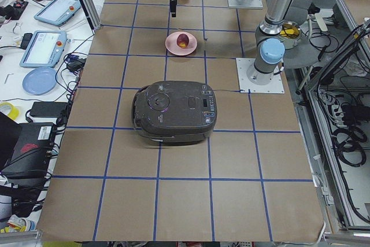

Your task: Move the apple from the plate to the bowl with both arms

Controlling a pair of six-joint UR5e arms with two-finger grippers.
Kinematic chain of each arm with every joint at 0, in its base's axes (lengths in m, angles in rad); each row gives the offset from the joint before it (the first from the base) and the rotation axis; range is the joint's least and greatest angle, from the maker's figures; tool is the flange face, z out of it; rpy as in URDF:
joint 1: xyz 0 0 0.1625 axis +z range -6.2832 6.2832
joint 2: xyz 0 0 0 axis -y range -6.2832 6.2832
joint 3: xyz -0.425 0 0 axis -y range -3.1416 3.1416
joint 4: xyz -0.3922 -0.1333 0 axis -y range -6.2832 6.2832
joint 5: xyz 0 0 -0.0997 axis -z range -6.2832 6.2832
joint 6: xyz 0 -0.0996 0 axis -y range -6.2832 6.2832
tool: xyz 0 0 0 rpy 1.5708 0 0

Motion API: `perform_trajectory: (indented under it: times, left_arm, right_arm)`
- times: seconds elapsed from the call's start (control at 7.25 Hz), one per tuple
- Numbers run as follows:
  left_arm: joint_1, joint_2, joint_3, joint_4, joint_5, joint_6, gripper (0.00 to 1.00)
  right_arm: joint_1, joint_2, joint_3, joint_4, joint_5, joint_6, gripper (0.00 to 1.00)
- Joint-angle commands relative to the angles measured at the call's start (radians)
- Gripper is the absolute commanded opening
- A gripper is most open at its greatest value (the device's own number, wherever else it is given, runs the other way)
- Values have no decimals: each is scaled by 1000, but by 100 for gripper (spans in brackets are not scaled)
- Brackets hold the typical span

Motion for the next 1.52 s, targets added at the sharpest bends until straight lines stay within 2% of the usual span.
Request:
perform_trajectory:
  times: [0.0,0.14,0.28,0.41,0.55,0.69,0.83,1.24,1.38]
  left_arm:
    - [-49,-22,-154,172,-10,-25,100]
    - [-58,-51,-254,314,-10,-14,100]
    - [-61,-82,-309,431,-23,-18,100]
    - [-64,-106,-343,445,-30,-9,100]
    - [-63,-130,-368,480,-30,-15,100]
    - [-63,-162,-367,519,-35,-28,100]
    - [-66,-183,-368,524,-36,-26,100]
    - [-96,-242,-370,552,-33,-26,96]
    - [-100,-251,-371,552,-32,-31,83]
  right_arm:
    - [-21,58,144,-197,0,-13,99]
    - [-35,77,197,-301,0,-13,88]
    - [-49,88,253,-352,0,-13,77]
    - [-50,89,281,-395,2,-10,59]
    - [-50,100,281,-401,1,-21,37]
    - [-50,100,281,-405,0,-36,9]
    - [-50,100,281,-403,0,-38,0]
    - [-40,94,251,-385,2,-38,0]
    - [-9,94,189,-342,60,-26,0]
